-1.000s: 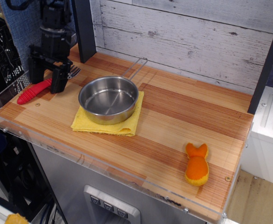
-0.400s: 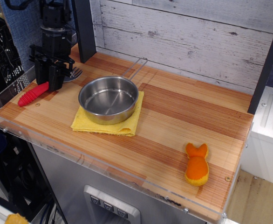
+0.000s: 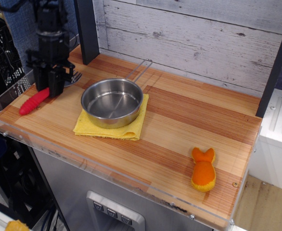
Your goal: Move red fork right and over pan on top of yellow cloth
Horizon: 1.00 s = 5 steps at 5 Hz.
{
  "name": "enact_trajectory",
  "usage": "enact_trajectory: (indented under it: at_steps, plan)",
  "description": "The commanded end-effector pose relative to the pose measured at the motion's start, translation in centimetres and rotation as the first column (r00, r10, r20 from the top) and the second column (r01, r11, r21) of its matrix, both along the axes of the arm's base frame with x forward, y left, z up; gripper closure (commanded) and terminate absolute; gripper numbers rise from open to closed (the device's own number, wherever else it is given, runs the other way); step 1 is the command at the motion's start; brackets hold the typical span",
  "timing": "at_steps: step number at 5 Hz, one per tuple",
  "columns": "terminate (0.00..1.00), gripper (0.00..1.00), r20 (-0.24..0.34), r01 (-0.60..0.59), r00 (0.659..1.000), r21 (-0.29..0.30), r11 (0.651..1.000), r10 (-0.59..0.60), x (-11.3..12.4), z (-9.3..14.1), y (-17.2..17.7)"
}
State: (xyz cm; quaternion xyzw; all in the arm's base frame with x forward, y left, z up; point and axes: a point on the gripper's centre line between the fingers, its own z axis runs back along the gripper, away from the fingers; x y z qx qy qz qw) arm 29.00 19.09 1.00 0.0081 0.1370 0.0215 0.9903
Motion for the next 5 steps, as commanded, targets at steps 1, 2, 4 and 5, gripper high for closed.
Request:
enact_trajectory:
  at_steps: [1, 2, 4, 5]
  plan:
    - [0.00, 1.00, 0.343, 0.041, 0.939, -0.078, 0.996, -0.012, -2.4, 11.1, -7.9]
    - [0.00, 1.00, 0.359, 0.171, 0.923, -0.068, 0.983, -0.136, -2.5, 16.0, -12.8]
    - [0.00, 1.00, 0.296, 0.254, 0.926, -0.033, 0.967, -0.234, -1.3, 11.2, -23.0]
    - [0.00, 1.00, 0.287, 0.167, 0.945, -0.004, 0.986, -0.159, 1.0, 7.1, -27.9]
